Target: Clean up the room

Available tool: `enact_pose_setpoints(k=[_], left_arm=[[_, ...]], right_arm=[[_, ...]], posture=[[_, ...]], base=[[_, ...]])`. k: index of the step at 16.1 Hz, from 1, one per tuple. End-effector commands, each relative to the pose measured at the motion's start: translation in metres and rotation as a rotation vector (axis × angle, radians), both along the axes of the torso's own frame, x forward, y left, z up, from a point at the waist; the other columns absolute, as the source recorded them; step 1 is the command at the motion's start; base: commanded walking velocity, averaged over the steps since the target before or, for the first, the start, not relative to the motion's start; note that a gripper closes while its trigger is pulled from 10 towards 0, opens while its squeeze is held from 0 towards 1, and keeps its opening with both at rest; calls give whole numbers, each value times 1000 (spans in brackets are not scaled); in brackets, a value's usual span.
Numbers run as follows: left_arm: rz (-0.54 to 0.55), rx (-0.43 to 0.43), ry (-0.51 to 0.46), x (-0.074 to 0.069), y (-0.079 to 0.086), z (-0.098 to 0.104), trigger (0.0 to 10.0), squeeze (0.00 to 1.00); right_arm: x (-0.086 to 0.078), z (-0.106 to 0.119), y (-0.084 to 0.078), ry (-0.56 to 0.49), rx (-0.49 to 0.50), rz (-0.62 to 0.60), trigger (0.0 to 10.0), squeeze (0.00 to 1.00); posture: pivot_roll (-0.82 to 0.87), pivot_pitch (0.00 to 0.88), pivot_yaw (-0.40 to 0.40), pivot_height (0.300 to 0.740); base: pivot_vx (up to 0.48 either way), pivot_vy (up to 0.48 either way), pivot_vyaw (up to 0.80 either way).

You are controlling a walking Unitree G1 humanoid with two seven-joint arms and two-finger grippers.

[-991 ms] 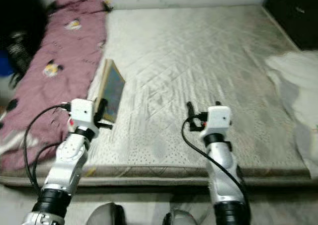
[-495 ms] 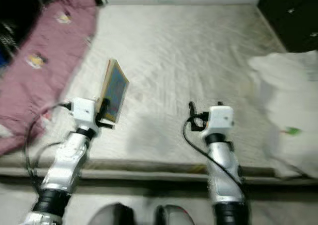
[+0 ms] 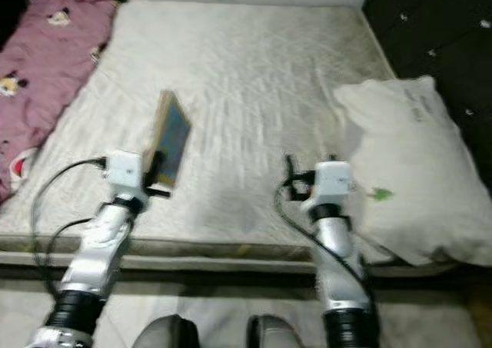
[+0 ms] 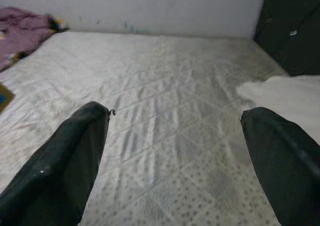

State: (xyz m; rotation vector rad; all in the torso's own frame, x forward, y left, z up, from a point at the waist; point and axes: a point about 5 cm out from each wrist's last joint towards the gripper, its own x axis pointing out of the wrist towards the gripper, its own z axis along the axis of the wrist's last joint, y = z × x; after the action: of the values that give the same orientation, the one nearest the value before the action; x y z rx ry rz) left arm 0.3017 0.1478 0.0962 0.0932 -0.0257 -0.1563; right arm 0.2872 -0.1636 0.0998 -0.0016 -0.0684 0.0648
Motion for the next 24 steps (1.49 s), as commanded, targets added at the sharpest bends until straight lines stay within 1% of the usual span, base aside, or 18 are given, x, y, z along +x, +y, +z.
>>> enact_pose_setpoints(k=[1, 4, 6, 8, 18, 22, 24], left_arm=[[-8, -11, -41, 2, -4, 9, 10000, 0], [-7, -19, -46, 3, -4, 8, 10000, 0], [-13, -59, -47, 3, -4, 9, 10000, 0], [-21, -61, -58, 3, -4, 10, 10000, 0], [-31, -68, -60, 4, -5, 11, 10000, 0], [-28, -68, -48, 5, -5, 9, 10000, 0], [-33, -57, -48, 5, -5, 9, 10000, 0]], right_arm=[[0, -3, -7, 15, -14, -18, 10000, 0], [0, -3, -7, 15, -18, -16, 10000, 0], [1, -4, -8, 22, -12, -24, 10000, 0], [1, -4, -8, 21, -12, -25, 10000, 0], [2, -3, -8, 16, -10, -30, 10000, 0], [3, -3, -9, 18, -7, -32, 10000, 0], [3, -4, -9, 24, -4, -37, 10000, 0]], posture=[[-89, 98, 39, 740], [-88, 88, 40, 740], [-90, 84, 40, 740], [-90, 83, 40, 740], [-90, 96, 40, 740], [-89, 97, 41, 740], [-90, 95, 41, 740]], base=[[0, -307, 0], [0, 0, 0], [0, 0, 0], [146, 0, -434], [351, 0, 0], [0, 0, 0], [0, 0, -488]])
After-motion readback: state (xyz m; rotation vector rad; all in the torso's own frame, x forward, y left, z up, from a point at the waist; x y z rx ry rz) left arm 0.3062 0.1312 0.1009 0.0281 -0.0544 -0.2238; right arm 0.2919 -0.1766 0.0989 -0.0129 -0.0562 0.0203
